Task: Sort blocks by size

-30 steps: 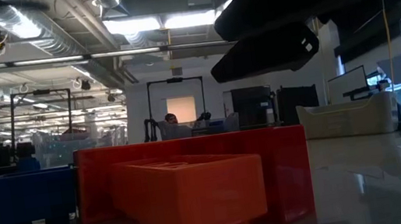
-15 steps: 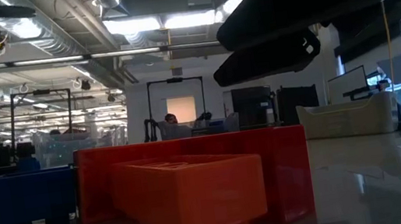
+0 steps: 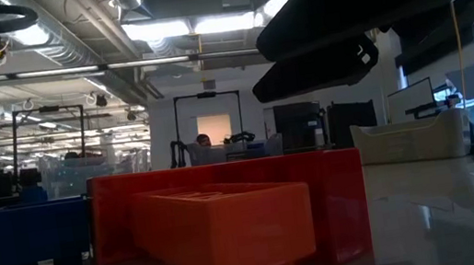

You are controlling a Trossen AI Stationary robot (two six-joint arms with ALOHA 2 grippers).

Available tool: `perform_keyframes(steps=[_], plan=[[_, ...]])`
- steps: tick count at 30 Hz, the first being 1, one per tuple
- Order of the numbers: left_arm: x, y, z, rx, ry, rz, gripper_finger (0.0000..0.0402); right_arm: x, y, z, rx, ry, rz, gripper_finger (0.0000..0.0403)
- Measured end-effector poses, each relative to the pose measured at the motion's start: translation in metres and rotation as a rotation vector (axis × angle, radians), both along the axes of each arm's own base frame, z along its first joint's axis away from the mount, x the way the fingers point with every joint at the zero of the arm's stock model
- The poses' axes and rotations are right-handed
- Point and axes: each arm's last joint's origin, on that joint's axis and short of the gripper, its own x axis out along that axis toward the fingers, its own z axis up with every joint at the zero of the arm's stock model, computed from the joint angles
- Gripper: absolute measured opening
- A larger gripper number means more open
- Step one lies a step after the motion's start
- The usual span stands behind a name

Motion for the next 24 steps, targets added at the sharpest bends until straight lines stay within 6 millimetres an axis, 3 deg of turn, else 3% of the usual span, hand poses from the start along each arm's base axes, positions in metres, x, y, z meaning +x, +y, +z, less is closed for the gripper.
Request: perform_keyframes(steps=[12, 18, 24], plan=[[0.006, 0.01, 0.007, 0.053, -0.009, -0.09, 0.0125, 0.0, 0.0, 0.0, 0.0, 0.0, 0.0, 0.0298], [0.025, 0.04, 0.028, 0.137, -0.088, -0.117, 0.0125, 0.0, 0.0, 0.0, -0.007, -0.006, -0.015, 0.0298], [0.052, 0.084, 0.046, 0.209, -0.138, -0.116, 0.0134, 0.0, -0.001, 0.0, -0.01, -0.008, -0.02, 0.0298]])
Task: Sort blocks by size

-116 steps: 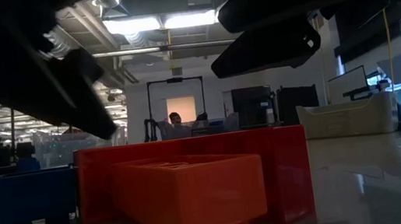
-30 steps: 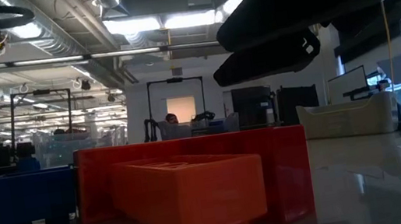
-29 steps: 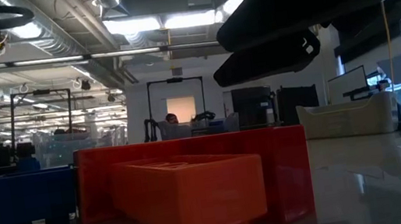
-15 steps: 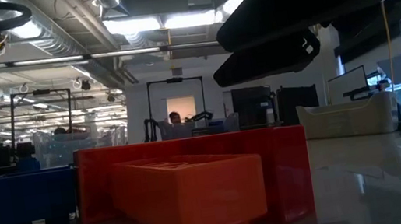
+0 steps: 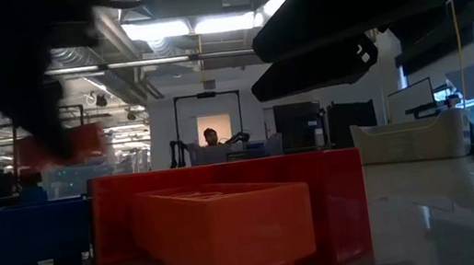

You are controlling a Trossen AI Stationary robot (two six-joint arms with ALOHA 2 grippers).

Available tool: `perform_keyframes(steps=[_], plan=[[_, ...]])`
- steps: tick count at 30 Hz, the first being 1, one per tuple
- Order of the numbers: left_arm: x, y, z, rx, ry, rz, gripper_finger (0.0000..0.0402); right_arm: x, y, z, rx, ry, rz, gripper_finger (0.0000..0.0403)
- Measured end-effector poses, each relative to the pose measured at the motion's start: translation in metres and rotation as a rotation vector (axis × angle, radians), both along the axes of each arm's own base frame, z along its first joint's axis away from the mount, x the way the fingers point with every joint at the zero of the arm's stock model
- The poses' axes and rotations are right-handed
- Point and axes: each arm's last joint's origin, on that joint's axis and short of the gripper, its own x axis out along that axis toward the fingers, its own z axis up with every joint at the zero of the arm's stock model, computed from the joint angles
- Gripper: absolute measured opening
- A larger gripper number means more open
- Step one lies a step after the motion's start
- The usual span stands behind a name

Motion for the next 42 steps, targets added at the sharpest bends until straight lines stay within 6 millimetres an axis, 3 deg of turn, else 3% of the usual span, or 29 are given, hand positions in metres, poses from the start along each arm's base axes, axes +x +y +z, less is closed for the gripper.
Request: perform_keyframes(steps=[15, 26, 31, 35, 42], plan=[[0.054, 0.145, 0.023, 0.254, -0.144, 0.065, 0.0138, 0.0, 0.0, 0.0, -0.007, -0.003, -0.009, 0.0298], [0.053, 0.26, 0.046, 0.503, -0.312, 0.245, 0.0138, -0.002, -0.005, -0.004, -0.117, 0.015, -0.092, 0.0298], [0.051, 0.296, 0.044, 0.53, -0.396, 0.29, 0.0139, -0.003, -0.007, -0.005, -0.153, 0.016, -0.134, 0.0298], [0.05, 0.32, 0.027, 0.531, -0.391, 0.313, 0.0139, -0.003, -0.008, -0.006, -0.164, 0.022, -0.141, 0.0298], [0.043, 0.345, 0.007, 0.451, -0.399, 0.462, 0.0149, -0.004, -0.008, -0.007, -0.169, 0.03, -0.141, 0.0298]])
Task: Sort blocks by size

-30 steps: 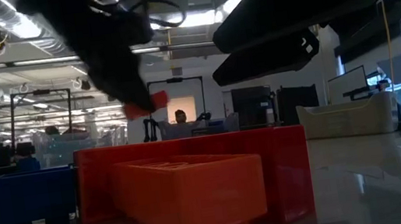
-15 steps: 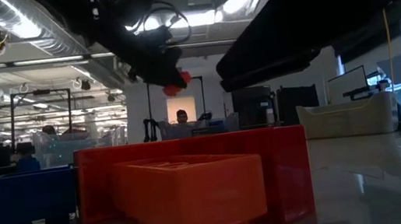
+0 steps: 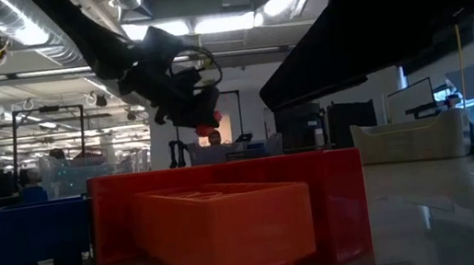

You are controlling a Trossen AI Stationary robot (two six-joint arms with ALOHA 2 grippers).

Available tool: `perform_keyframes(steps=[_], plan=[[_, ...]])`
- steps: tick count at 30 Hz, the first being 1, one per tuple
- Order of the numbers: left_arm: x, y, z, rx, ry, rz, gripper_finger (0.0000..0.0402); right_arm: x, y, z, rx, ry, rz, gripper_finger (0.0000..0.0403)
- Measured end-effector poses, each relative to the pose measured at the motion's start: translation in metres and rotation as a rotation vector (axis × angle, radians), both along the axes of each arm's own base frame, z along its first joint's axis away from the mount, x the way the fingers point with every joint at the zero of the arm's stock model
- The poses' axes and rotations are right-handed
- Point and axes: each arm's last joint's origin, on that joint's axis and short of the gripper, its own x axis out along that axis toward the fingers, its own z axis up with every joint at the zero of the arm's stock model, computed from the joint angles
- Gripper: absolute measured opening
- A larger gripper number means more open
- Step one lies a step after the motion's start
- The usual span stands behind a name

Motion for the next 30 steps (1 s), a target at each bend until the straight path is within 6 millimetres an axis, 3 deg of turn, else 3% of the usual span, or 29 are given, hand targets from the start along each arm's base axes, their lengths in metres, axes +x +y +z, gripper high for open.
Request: perform_keyframes(steps=[8, 15, 18, 22, 30], plan=[[-0.001, -0.001, 0.006, -0.009, -0.027, -0.042, 0.0224, -0.001, -0.001, -0.001, -0.009, 0.014, 0.0, 0.0298], [-0.005, -0.027, 0.025, -0.017, 0.071, -0.133, 0.0242, -0.001, -0.001, -0.001, -0.011, 0.016, 0.001, 0.0298], [-0.011, -0.051, 0.041, -0.034, 0.127, -0.192, 0.0239, -0.001, -0.001, -0.002, -0.012, 0.018, 0.001, 0.0298], [-0.023, -0.099, 0.065, -0.079, 0.188, -0.31, 0.0238, -0.001, -0.001, -0.002, -0.011, 0.018, 0.001, 0.0298], [-0.056, -0.198, 0.081, -0.317, 0.265, -0.47, 0.0238, -0.001, 0.0, -0.002, 0.008, 0.018, -0.001, 0.0298]])
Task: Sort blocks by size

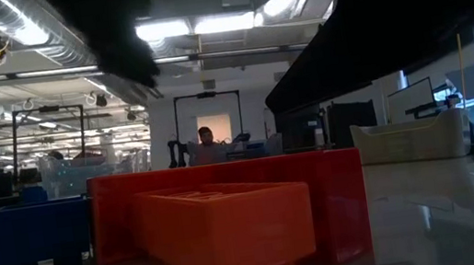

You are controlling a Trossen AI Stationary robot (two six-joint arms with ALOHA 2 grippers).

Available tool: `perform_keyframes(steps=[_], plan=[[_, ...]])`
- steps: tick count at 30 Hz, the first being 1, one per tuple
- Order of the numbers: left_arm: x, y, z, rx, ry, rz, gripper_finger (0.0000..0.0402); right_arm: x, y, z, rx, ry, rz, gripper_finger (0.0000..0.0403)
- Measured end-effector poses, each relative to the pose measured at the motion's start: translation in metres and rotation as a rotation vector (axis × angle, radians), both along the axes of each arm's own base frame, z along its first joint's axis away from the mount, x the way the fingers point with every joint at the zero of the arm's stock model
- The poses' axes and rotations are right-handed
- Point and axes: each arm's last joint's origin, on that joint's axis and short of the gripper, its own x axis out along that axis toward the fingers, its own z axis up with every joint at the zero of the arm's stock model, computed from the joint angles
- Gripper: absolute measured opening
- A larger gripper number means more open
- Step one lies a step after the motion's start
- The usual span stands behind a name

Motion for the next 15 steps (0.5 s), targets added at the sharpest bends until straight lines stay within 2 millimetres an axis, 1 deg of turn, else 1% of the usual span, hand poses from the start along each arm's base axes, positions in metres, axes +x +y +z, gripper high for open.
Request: perform_keyframes(steps=[3, 10, 15], plan=[[-0.01, -0.029, -0.002, -0.069, 0.048, -0.03, 0.0237, 0.0, 0.0, 0.0, 0.007, -0.001, -0.004, 0.0298], [-0.031, -0.087, -0.013, -0.182, 0.178, -0.077, 0.0237, 0.0, 0.0, 0.0, 0.014, -0.002, -0.008, 0.0298], [-0.051, -0.127, -0.013, -0.251, 0.185, -0.161, 0.0237, 0.0, 0.0, 0.0, 0.023, 0.003, 0.003, 0.0298]])
